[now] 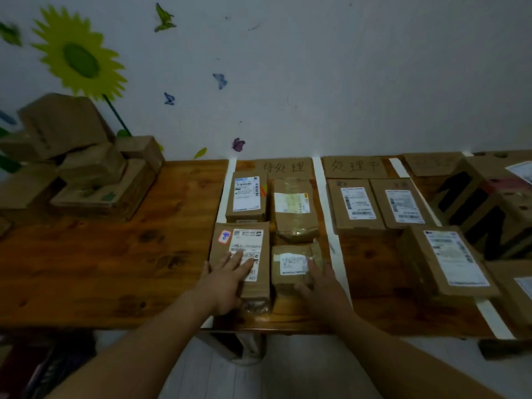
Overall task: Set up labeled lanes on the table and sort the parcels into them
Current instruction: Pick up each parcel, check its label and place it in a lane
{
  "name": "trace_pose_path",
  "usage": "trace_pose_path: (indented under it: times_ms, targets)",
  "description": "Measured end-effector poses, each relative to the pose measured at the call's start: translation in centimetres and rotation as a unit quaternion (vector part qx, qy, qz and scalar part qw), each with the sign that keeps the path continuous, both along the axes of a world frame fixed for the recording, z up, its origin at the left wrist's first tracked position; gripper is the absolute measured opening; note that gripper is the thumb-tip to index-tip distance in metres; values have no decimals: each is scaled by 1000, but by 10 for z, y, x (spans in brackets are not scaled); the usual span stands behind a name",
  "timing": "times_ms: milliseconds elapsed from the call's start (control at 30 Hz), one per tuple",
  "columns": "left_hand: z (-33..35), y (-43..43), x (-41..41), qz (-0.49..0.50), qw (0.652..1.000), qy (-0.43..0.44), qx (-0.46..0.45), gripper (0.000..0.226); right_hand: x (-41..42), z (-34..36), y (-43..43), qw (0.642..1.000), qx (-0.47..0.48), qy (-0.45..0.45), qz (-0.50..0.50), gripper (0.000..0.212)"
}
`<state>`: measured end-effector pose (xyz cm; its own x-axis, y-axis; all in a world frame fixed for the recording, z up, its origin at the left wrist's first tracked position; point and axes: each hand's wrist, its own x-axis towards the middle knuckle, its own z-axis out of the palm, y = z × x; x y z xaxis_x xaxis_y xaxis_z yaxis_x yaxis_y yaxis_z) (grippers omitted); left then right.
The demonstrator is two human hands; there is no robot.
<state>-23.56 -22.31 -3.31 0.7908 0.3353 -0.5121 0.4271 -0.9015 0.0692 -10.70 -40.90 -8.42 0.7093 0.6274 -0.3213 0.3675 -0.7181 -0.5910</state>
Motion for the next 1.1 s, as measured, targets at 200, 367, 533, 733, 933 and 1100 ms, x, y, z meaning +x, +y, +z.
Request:
trace_pose_path:
  times_ms: [200,367,533,733,933,1100]
  targets:
    - [1,1,-5,4,1000,-14,-15,96,11,1,13,998,-69,-2,2,77]
    - [31,24,-23,47,997,-64,-21,88,10,55,42,992,-84,-89,42,82]
    - [68,91,-83,137,986,-100,-4,84,-28,113,115,984,-44,-136,103,66]
    - [109,196,-200,222,964,-150,-8,82,-108,155,225,976,-29,-140,165,71]
    - [142,285,-313,314,931,-187,1,80,-192,168,326,970,-20,-120,211,71]
    - [143,349,-384,382,900,-210,20,78,-240,164,400,956,-21,-112,271,70]
